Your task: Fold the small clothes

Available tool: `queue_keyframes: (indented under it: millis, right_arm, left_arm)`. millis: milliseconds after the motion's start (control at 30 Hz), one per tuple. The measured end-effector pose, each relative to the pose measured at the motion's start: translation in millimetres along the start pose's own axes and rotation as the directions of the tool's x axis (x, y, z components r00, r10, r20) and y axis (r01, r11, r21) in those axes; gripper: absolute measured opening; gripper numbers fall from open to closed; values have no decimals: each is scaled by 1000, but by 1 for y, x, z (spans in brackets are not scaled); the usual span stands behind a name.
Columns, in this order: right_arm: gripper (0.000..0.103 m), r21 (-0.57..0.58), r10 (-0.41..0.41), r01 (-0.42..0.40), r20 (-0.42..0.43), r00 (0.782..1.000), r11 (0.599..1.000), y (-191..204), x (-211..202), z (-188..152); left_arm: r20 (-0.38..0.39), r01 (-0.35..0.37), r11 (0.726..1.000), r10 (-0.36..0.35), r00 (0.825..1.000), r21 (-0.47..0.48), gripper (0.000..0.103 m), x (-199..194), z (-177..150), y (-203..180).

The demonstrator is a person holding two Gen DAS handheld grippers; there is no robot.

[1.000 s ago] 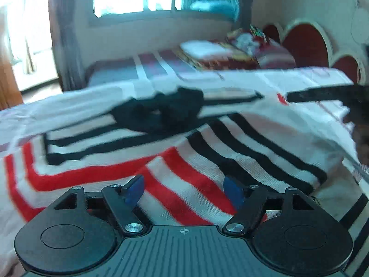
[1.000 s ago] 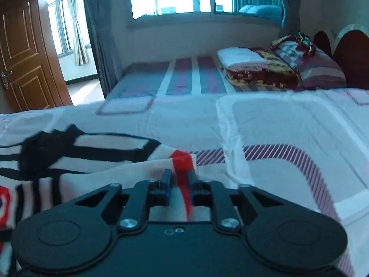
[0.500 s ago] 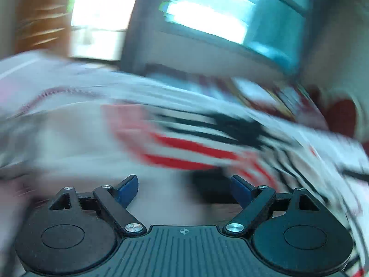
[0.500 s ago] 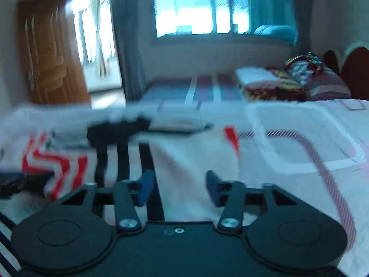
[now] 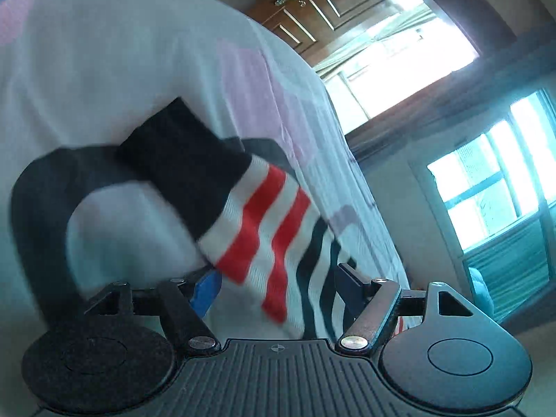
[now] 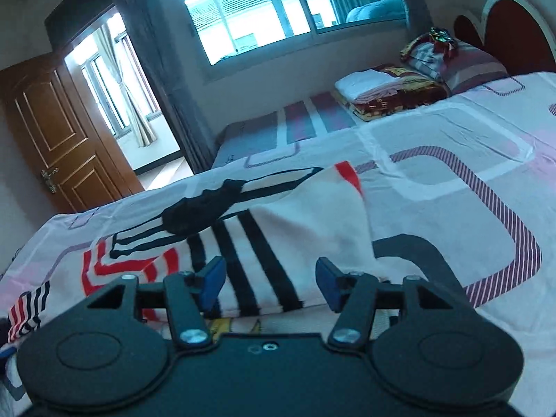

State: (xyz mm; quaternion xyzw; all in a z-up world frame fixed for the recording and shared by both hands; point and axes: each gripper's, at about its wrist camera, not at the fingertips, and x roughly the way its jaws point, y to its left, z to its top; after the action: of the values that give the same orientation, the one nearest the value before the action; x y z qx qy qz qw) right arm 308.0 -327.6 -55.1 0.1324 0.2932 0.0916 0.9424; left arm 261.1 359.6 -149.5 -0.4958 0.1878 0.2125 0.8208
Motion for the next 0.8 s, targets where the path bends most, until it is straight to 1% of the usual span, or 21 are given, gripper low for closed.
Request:
queue_keyframes:
  millis: [67, 100, 133, 167, 200, 233, 267, 300, 333, 367, 400, 433, 467, 500, 533, 600, 633, 667, 700, 767, 800]
  right_arm:
    - [57, -2, -1, 1, 9, 1000, 1000, 1, -4, 4]
    - [57, -3, -3, 3, 10, 1000, 1000, 2, -2, 7]
    - [57, -4, -4, 4, 11, 1000, 1000, 1, -4, 9]
    - [57, -7, -7, 7, 10, 1000, 1000, -1, -4, 11]
    - [57, -8, -11, 11, 11, 1000, 1000, -3, -6, 12]
    - [57, -8, -11, 12, 12, 1000, 1000, -5, -6, 13]
    - [57, -7, -12, 12, 13, 1000, 1000, -8, -6, 14]
    - [57, -4, -18, 18, 15, 1000, 1000, -11, -6, 14]
    - [57, 1, -21, 21, 18, 1000, 1000, -14, -6, 15]
    - [57, 11, -23, 22, 21, 1000, 1000, -17, -6, 14]
    - [57, 25, -26, 25, 22, 999, 999, -21, -5, 13]
    - [57, 41, -29, 28, 20, 999, 999, -25, -4, 12]
    - [57, 56, -30, 29, 17, 999, 998, -27, -2, 12]
    - [57, 68, -30, 29, 15, 999, 997, -30, -1, 11]
    - [57, 75, -29, 28, 15, 999, 997, -31, -1, 9]
    - [57, 81, -29, 28, 13, 999, 996, -33, -2, 8]
    - [57, 80, -27, 26, 13, 1000, 996, -34, -3, 7]
    - [57, 78, -29, 28, 15, 999, 997, -35, -5, 8]
    - [57, 78, -34, 33, 18, 999, 996, -36, -7, 9]
    - [57, 79, -46, 43, 31, 998, 996, -43, -14, 11]
    - [57, 81, -57, 54, 38, 998, 995, -48, -17, 13]
  left_arm:
    - [8, -16, 1000, 16, 1000, -1, 73, 7, 5, -4]
    - [14, -35, 999, 35, 999, 17, 61, 11, 9, -7]
    - [15, -123, 989, 122, 992, 79, 22, 17, 11, -16]
    - [15, -232, 957, 233, 972, 171, 4, 28, 12, -28]
    - [24, -263, 931, 265, 964, 253, 5, 33, 13, -39]
    - [34, -271, 909, 275, 961, 317, 5, 35, 11, -53]
    - [54, -251, 888, 250, 967, 386, 5, 33, 6, -69]
    - [69, -210, 866, 200, 977, 454, 5, 31, 0, -88]
    - [65, -171, 844, 160, 985, 509, 5, 32, -6, -105]
    - [35, -120, 811, 122, 992, 573, 5, 36, -17, -125]
    - [-13, -52, 775, 77, 997, 629, 5, 41, -28, -145]
    - [-41, -7, 729, 48, 998, 685, 5, 43, -46, -166]
    - [-67, 30, 673, 28, 997, 739, 5, 47, -66, -189]
    - [-89, 66, 636, 4, 996, 769, 5, 50, -84, -205]
    - [-118, 105, 612, -20, 993, 784, 5, 54, -104, -222]
    - [-182, 172, 578, -40, 982, 798, 5, 67, -138, -246]
    - [-206, 192, 550, -37, 978, 813, 5, 72, -157, -258]
    - [-220, 196, 518, -17, 975, 833, 5, 73, -181, -269]
    - [-238, 210, 497, -6, 971, 842, 5, 78, -200, -278]
    - [-285, 255, 464, -6, 959, 849, 5, 81, -235, -290]
    - [-300, 272, 439, -6, 954, 856, 5, 84, -251, -298]
